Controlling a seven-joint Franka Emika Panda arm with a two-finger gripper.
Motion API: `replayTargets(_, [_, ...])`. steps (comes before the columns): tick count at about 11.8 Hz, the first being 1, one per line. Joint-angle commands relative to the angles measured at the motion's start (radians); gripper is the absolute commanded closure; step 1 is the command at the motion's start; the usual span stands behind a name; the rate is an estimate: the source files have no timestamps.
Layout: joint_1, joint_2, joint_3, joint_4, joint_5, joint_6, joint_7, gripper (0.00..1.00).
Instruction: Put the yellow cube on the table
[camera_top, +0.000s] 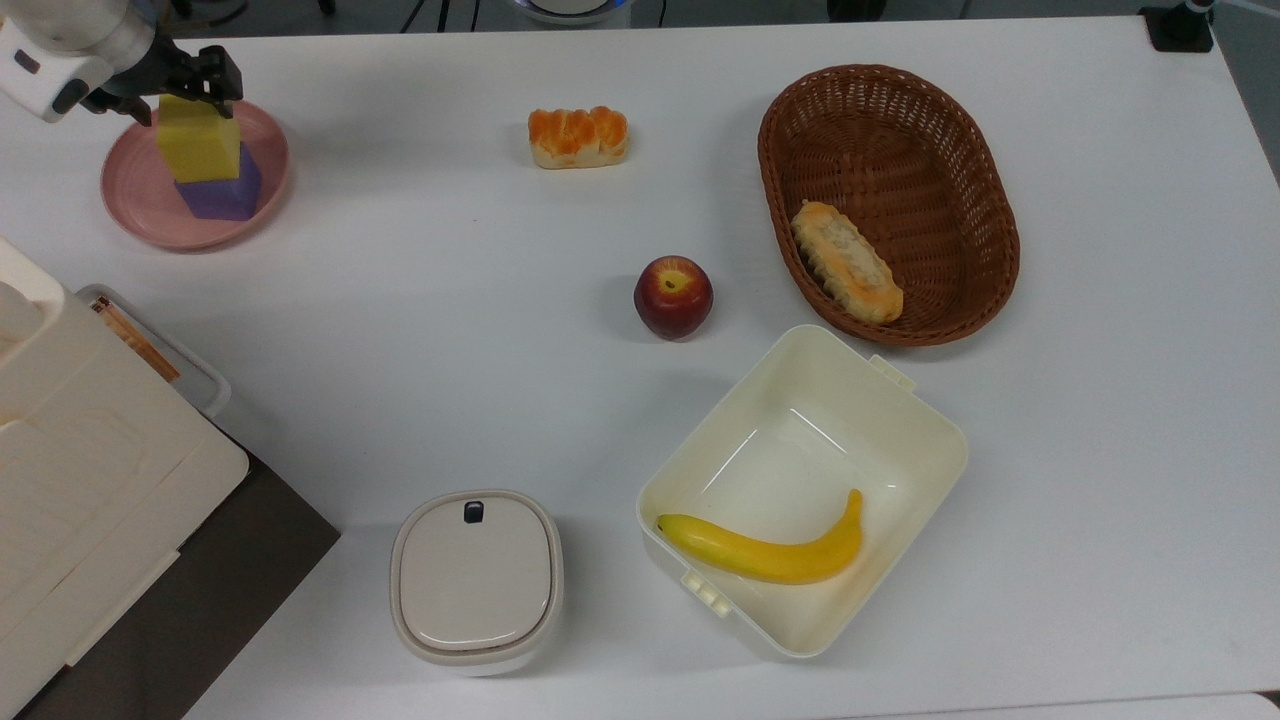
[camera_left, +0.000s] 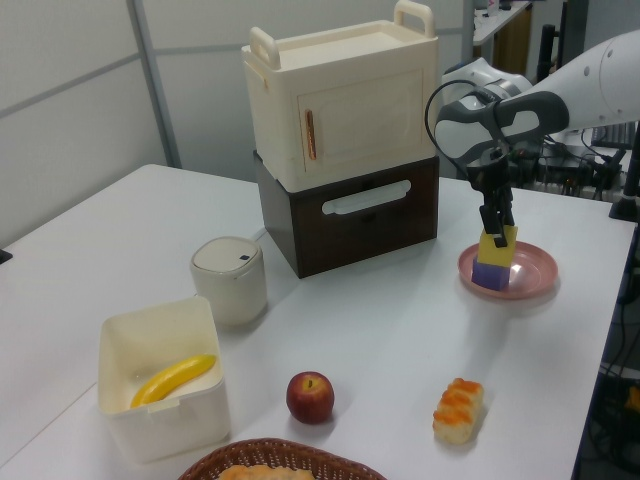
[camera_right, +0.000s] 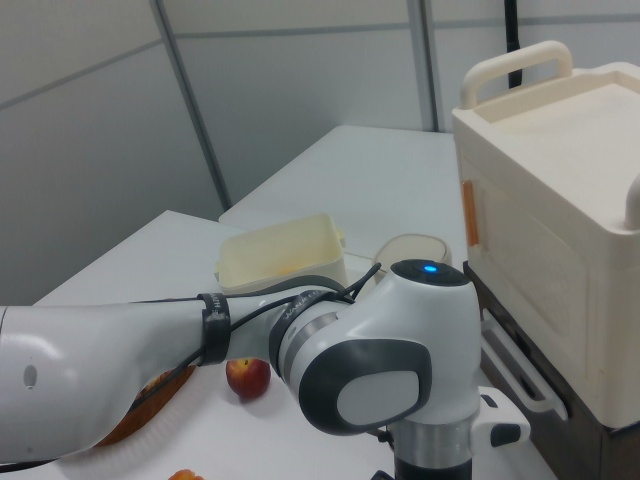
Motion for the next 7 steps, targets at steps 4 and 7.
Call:
replayTargets(4, [0.017,-0.015,0.004,0.073,-0.008,-0.001,0.002,0.6])
replayTargets(7, [0.049,-0.022,0.024,0.129,-0.002,-0.075,0.009,0.6])
